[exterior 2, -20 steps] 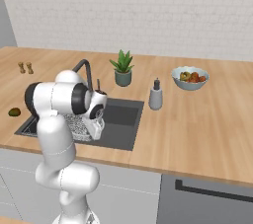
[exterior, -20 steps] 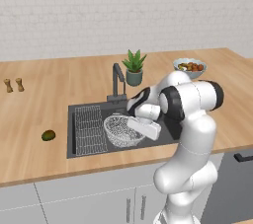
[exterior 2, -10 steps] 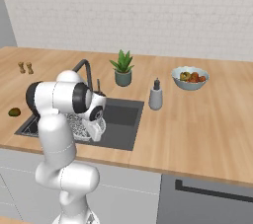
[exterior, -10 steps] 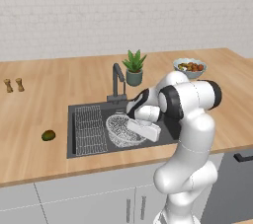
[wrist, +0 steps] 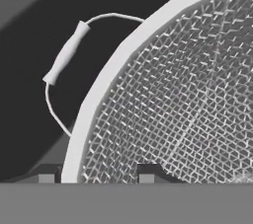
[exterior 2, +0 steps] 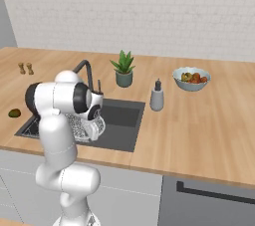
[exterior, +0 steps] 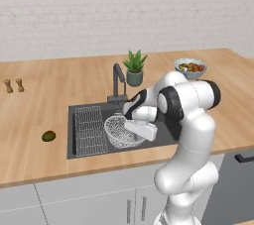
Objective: Put the colander in the sink, put the mango in the colander, and turn on the sink faucet and pour water over the colander.
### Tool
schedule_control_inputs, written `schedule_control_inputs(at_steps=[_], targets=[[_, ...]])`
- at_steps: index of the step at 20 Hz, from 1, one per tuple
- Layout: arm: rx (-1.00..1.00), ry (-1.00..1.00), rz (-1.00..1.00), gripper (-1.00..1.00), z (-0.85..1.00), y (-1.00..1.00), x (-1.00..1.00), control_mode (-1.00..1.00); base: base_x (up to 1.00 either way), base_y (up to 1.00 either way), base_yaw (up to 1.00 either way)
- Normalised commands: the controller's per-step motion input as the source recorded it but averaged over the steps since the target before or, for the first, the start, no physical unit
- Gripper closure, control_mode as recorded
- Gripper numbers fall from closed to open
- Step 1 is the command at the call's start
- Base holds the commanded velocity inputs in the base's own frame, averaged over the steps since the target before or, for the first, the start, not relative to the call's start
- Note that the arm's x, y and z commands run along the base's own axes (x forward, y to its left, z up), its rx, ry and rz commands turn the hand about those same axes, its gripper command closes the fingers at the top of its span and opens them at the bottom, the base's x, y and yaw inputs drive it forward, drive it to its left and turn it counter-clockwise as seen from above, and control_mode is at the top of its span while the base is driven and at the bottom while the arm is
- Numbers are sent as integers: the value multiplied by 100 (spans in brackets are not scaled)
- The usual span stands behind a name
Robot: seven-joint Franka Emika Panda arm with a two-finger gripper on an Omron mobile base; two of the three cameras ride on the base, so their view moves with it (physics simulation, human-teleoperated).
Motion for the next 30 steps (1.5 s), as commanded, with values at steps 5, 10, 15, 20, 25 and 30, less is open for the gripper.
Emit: schedule_control_inputs(at_steps=[5,10,15,20,25,30], targets=[[0,0,0,-100,0,11,14,-100,0,0,0],[0,0,0,-100,0,0,-1,-100,0,0,0],[0,-1,-7,-100,46,-15,0,-100,0,0,0],[0,-1,-26,-100,84,-4,-19,-100,0,0,0],[-1,0,-37,-100,67,-1,-69,-100,0,0,0],[0,0,-47,-100,48,0,-93,-100,0,0,0]])
